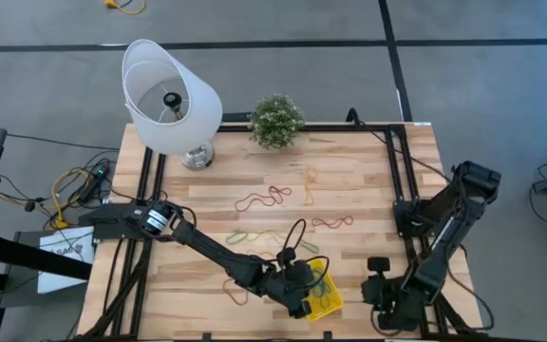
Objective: Pick and place items into bin
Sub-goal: Put the yellow rubber band into the bin
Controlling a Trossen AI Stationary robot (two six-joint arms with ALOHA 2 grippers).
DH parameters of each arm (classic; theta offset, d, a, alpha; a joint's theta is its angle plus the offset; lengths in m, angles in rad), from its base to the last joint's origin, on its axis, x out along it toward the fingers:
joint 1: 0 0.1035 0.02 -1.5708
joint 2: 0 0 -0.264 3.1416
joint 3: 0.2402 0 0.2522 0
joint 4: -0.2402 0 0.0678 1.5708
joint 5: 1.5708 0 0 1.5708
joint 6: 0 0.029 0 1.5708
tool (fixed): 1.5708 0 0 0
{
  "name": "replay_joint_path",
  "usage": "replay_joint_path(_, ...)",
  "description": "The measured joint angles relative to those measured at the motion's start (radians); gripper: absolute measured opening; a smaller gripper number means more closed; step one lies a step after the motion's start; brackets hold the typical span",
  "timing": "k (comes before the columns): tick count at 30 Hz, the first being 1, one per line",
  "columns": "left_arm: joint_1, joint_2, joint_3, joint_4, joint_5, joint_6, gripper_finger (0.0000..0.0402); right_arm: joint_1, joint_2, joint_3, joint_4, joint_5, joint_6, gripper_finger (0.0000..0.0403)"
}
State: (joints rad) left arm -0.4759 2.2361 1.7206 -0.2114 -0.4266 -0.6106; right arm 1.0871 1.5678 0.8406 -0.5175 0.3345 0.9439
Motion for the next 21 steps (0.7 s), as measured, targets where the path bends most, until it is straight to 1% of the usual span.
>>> replay_joint_path(3, 0.000, -0.013, 0.001, 0.004, -0.001, 0.000, 0.0106, -0.018, 0.057, 0.000, -0.011, -0.009, -0.046, 0.0109)
replay_joint_path(7, 0.002, -0.019, 0.002, 0.000, 0.003, 0.000, 0.0106, -0.058, 0.124, 0.002, -0.033, -0.062, -0.103, 0.0109)
replay_joint_path(10, 0.003, -0.019, 0.002, 0.000, 0.003, 0.000, 0.0106, -0.088, 0.147, 0.006, -0.035, -0.085, -0.161, 0.0109)
replay_joint_path(15, 0.002, -0.019, 0.002, 0.000, 0.035, 0.013, 0.0099, -0.123, 0.116, 0.005, -0.050, -0.112, -0.193, 0.0109)
replay_joint_path(18, 0.002, -0.019, 0.002, 0.000, 0.050, 0.027, 0.0094, -0.143, 0.090, -0.004, -0.093, -0.093, -0.195, 0.0109)
replay_joint_path(21, 0.002, -0.019, 0.002, 0.000, 0.052, 0.027, 0.0091, -0.163, 0.082, 0.000, -0.094, -0.086, -0.195, 0.0109)
